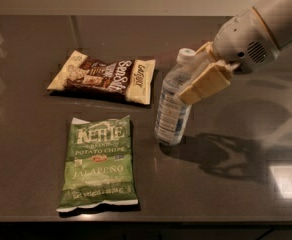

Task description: Move blue plastic bottle near green jalapeno chip bag

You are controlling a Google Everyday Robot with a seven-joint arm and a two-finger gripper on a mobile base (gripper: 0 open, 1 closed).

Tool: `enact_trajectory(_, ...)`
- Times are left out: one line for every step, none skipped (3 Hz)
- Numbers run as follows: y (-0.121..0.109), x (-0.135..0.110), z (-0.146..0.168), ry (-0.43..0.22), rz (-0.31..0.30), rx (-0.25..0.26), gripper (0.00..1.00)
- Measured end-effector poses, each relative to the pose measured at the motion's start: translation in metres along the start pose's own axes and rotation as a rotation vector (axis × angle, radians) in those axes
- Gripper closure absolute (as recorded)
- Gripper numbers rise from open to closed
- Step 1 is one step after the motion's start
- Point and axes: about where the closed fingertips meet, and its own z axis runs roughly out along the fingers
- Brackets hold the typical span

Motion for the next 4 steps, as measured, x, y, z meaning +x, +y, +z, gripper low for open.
enact_trajectory(0.013,-0.002,0.014,0.013,-0.018,-0.016,1.0)
enact_trajectory(0.022,-0.003,0.024,0.016,-0.027,-0.024,1.0)
enact_trajectory(0.027,-0.002,0.03,0.025,-0.034,-0.015,0.82)
enact_trajectory(0.031,-0.001,0.033,0.027,-0.035,-0.015,0.59)
